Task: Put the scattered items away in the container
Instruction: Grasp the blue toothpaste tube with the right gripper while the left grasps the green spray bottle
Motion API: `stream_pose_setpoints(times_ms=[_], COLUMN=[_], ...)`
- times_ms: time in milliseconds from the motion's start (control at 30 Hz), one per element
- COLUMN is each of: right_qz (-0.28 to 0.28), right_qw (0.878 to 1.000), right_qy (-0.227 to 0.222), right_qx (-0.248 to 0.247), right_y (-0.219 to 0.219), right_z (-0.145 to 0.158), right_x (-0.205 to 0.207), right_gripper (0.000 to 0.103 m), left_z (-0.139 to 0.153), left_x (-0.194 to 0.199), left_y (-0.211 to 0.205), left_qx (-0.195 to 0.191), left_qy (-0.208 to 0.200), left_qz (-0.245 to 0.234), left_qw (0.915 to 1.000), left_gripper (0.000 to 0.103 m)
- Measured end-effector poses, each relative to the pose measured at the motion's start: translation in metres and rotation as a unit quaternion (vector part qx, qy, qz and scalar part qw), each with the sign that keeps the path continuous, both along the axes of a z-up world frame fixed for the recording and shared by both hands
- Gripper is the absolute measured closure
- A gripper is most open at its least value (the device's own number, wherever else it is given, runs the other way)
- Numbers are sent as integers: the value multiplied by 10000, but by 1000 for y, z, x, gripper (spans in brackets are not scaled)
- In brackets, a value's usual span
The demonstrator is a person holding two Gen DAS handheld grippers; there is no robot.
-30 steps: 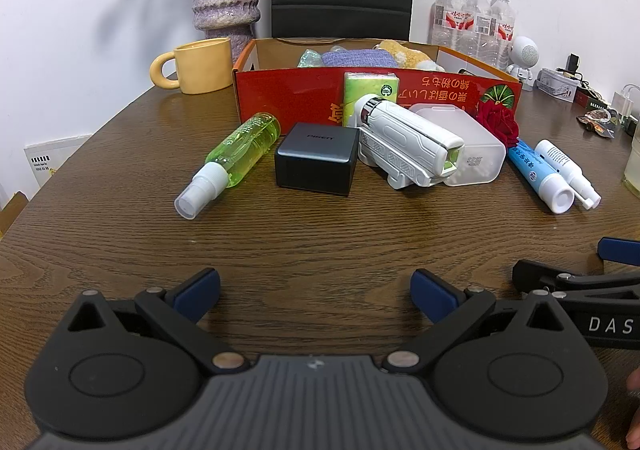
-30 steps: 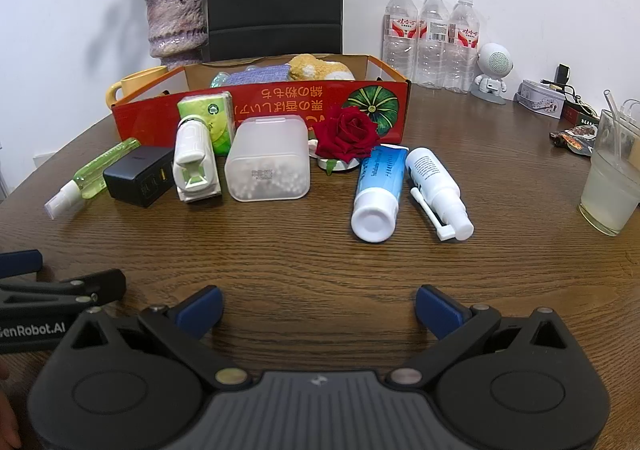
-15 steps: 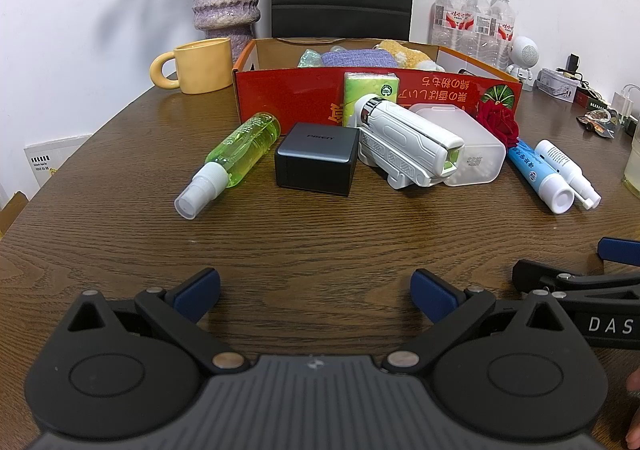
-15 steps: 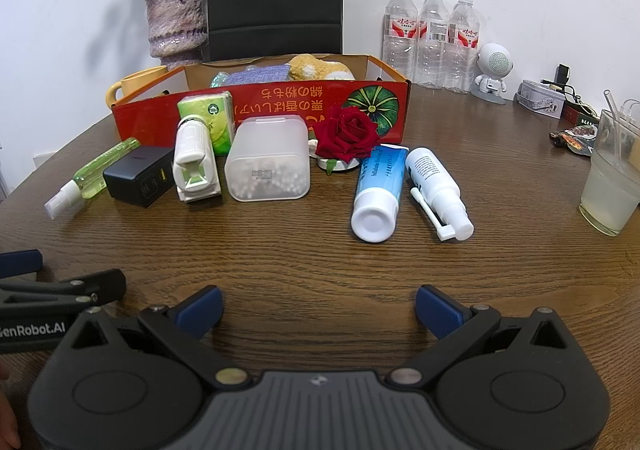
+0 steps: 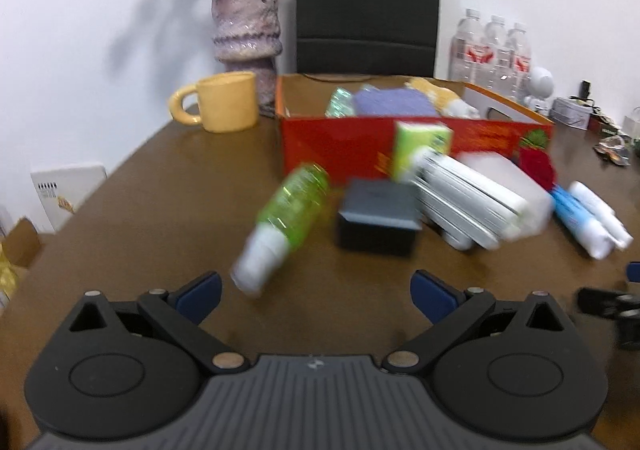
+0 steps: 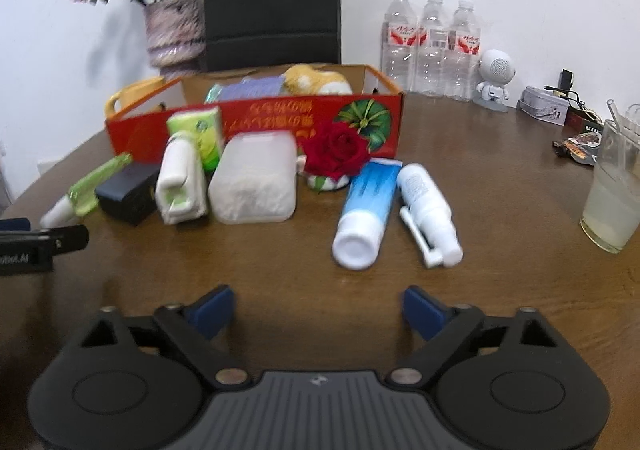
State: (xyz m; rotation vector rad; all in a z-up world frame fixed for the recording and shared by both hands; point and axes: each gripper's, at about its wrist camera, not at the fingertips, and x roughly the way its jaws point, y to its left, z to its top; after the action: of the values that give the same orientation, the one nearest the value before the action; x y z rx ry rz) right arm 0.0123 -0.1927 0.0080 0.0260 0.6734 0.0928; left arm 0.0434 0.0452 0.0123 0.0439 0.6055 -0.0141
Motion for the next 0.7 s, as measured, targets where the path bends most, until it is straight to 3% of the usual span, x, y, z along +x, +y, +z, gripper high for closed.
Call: stream_pose_setpoints(times_ms=[67, 133, 200, 267, 333, 367, 400, 533, 700], right_qz=[-21, -66, -100, -158, -213, -233, -248, -253, 100], right_qw=[10000, 10000, 9999, 9998, 9996, 9995, 9995, 9993, 9990], right_qy=[-7, -3, 24, 53, 16, 20, 37, 100, 166], right_qx=[47, 7, -67, -143, -189, -189, -179, -240, -401], right_y=[-3, -3, -3, -4, -5, -6, -8, -11, -13], right_z=[2, 2, 2, -1, -1, -1, -1, 1, 3], right_x=[11, 22, 33, 42, 50, 53, 54, 47, -11], right_gripper=[23, 31, 48, 53, 57, 65, 66, 73, 73], left_z=[0, -1, 0, -1, -3, -4, -5, -1, 0], left_x=[21, 37, 46, 53, 60, 61, 62, 47, -23], left_y=[3, 0, -5, -10, -10, -10, -9, -10, -19], left_qx=[153, 468, 727, 888, 882, 861, 840, 796, 605], left_qy=[78, 214, 178, 133, 248, 272, 296, 505, 522], left_qz=[-104, -168, -258, -397, -458, -446, -434, -269, -54], left_qw=[9998, 9985, 9969, 9952, 9947, 9949, 9951, 9952, 9968], left_gripper=[1, 9, 15, 26, 50, 54, 68, 71, 69])
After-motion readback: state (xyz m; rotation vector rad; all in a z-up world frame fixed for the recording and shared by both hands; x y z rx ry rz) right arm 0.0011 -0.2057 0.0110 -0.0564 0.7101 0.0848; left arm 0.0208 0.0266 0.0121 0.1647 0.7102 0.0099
